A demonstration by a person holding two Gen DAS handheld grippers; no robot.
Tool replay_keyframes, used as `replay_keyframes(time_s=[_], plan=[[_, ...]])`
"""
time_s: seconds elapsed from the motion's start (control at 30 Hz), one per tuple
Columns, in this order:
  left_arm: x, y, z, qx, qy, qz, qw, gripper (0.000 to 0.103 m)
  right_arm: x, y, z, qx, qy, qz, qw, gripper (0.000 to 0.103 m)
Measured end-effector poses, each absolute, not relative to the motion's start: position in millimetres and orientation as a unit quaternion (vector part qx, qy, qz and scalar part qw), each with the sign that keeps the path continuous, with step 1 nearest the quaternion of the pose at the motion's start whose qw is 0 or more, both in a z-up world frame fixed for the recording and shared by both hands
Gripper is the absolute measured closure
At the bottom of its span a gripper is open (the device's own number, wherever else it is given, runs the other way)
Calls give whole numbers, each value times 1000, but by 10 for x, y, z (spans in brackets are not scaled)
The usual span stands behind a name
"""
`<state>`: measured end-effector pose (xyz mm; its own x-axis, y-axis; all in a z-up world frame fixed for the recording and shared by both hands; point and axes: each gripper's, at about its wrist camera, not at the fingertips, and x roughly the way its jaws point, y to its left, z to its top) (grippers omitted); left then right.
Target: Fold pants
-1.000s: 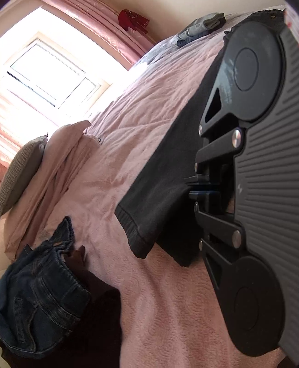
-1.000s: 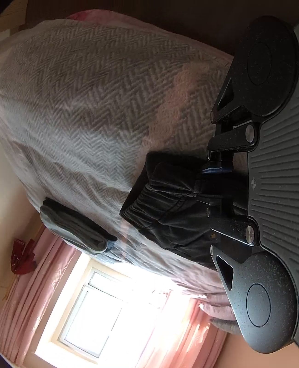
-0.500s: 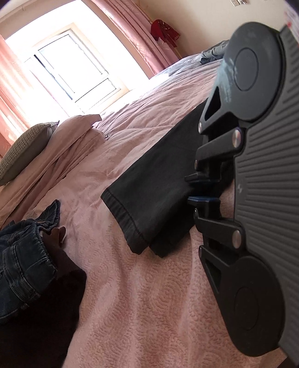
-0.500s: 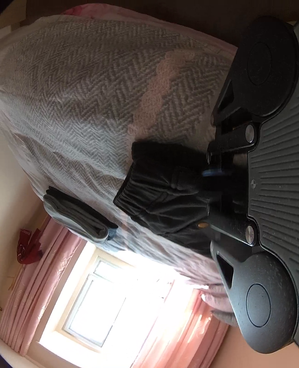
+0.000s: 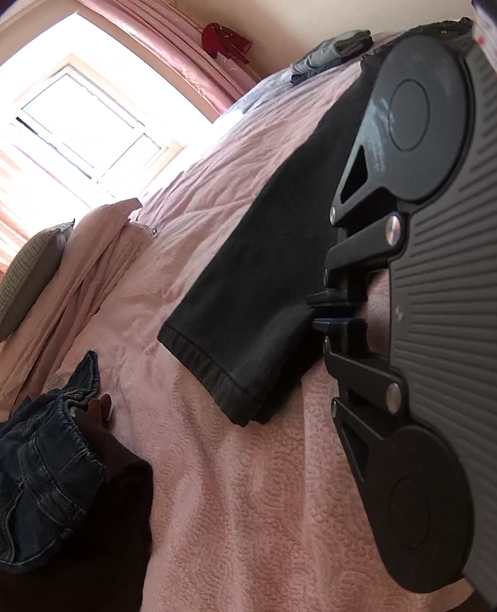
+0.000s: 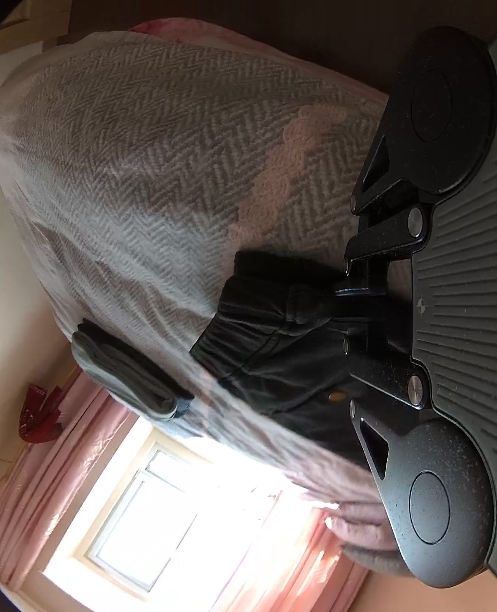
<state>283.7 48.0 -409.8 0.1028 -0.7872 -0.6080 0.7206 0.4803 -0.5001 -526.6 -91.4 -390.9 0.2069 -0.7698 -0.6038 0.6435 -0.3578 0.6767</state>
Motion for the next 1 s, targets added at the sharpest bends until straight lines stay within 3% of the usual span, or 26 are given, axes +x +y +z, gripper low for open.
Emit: replay_keyframes(time_s=[0.07,0.1,0.13,0.2,0.4,0.63,0.8,1.0], plan=[[2796,483,-4076,-32,432,-504,747,95,-5213,-843,-3876,510,-51,-642,570,75],[2774,495,-4045,-24,430,-503,749,94,-5179,-803,-3820,496,-38,-655,569,59],[2752,510,-4005,-12,428,-502,751,90,-5139,-757,-3754,476,-23,-670,569,56],[2689,553,-3889,23,418,-491,764,82,-5020,-626,-3584,419,9,-703,575,56],[2181,579,-3535,101,321,-507,794,81,-4229,-413,-3298,240,101,-698,667,56],[1635,148,-3895,189,279,-551,764,77,-3741,-653,-4003,199,237,-665,680,56],[1675,159,-3788,184,296,-545,762,80,-3806,-647,-3903,212,241,-652,687,56],[1468,-115,-3353,178,246,-607,734,80,-4218,-851,-3496,249,180,-656,690,56]])
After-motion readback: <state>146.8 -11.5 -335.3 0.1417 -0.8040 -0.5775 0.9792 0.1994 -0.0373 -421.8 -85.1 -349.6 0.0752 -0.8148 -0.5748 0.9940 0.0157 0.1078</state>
